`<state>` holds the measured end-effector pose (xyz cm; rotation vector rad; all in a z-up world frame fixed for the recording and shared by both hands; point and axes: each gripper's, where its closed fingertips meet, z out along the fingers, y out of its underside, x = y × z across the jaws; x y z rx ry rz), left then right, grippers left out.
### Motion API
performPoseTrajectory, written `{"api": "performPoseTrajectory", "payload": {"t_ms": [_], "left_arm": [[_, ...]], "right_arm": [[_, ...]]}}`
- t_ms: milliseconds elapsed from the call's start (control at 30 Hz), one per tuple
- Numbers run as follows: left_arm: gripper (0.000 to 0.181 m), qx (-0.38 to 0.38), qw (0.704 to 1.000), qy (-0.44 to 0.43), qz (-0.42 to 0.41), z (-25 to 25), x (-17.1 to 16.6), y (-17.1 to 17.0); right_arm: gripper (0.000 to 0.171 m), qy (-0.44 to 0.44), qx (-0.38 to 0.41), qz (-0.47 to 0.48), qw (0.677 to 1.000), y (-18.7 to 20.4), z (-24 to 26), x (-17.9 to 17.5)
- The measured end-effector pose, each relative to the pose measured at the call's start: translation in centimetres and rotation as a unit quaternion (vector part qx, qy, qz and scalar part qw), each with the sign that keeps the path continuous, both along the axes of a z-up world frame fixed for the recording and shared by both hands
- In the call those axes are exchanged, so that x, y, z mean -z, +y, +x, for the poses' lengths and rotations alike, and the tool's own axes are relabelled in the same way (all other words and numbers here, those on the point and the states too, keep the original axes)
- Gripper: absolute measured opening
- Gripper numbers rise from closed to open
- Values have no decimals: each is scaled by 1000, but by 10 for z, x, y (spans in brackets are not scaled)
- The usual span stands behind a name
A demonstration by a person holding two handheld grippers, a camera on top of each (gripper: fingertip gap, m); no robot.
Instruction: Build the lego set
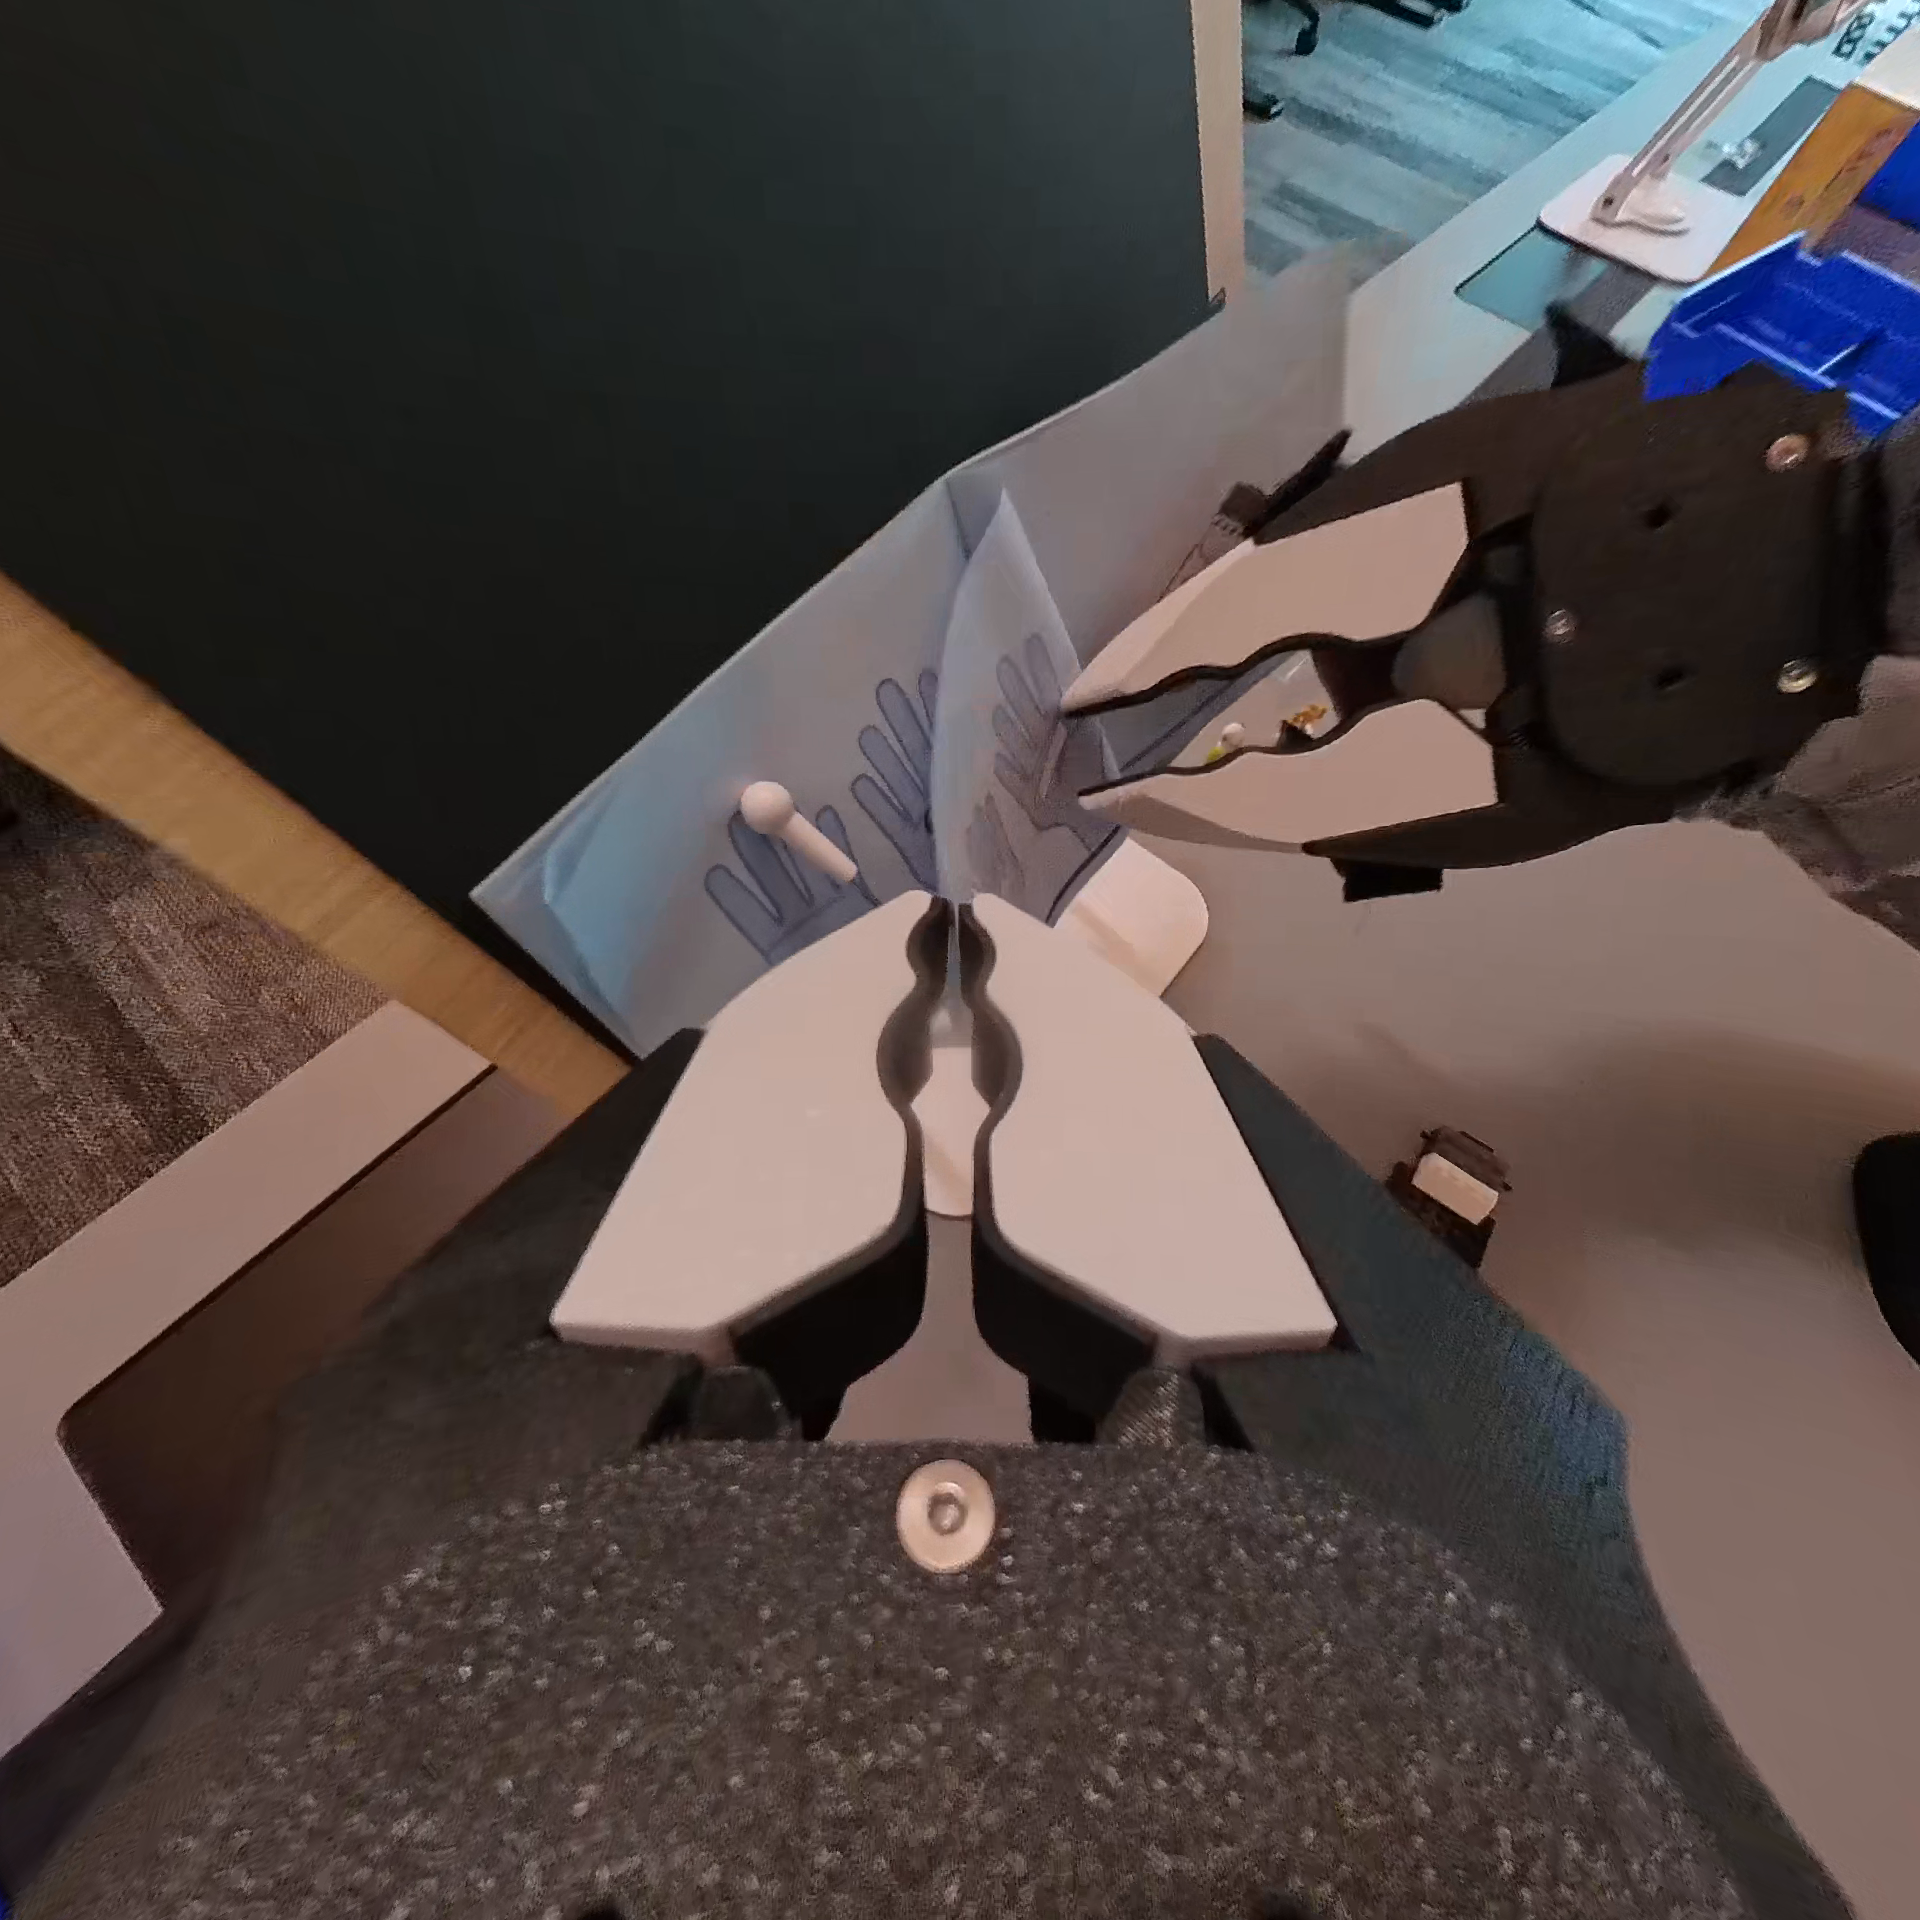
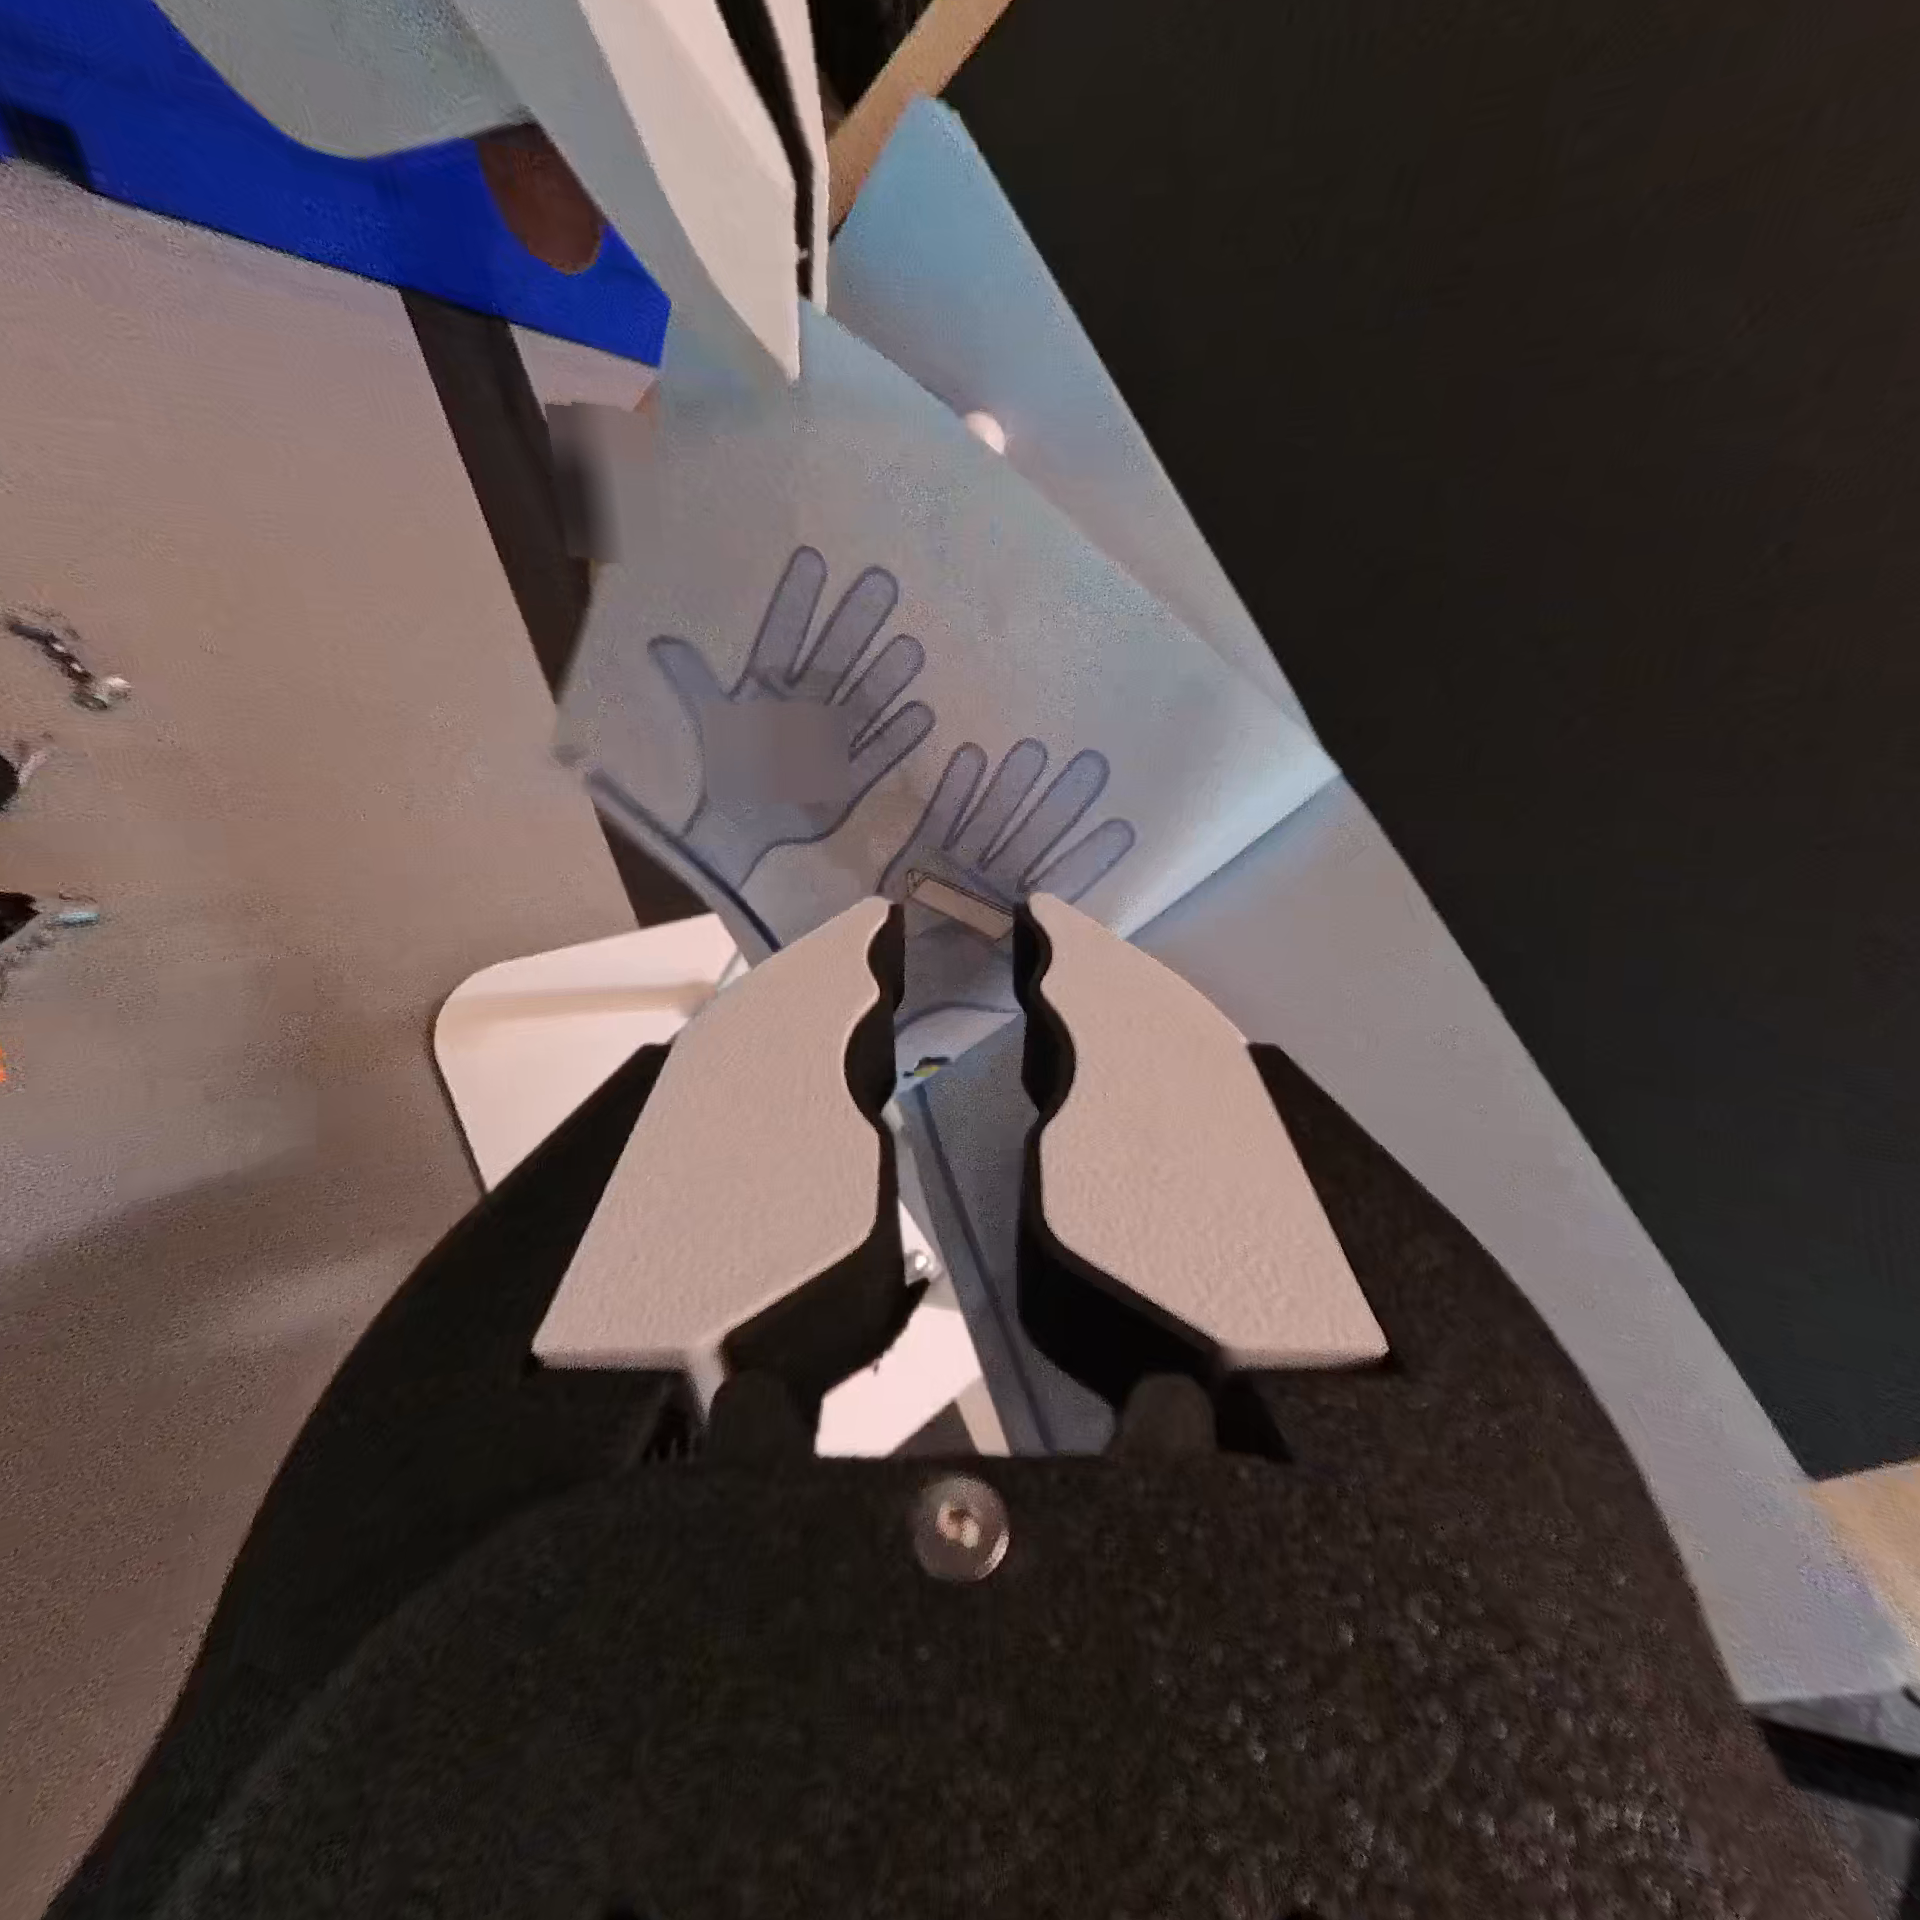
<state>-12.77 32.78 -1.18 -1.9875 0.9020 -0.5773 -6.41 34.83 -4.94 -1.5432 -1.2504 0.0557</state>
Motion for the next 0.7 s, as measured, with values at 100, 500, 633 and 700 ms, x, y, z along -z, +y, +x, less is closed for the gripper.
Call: {"api": "performPoseTrajectory", "payload": {"t_ms": [100,500,633,700], "left_arm": [[2,10,1000,-28,8,-2,-9,-4],[12,-43,999,14,17,-29,33,16],[15,-26,996,65,55,-5,49,14],[15,-28,996,60,57,6,50,16]], "right_arm": [[17,9,2,7,1000,2,-1,1],[16,109,24,-32,993,8,27,-9],[16,102,24,-27,994,9,30,-5],[16,96,16,-22,995,6,27,-5]]}}
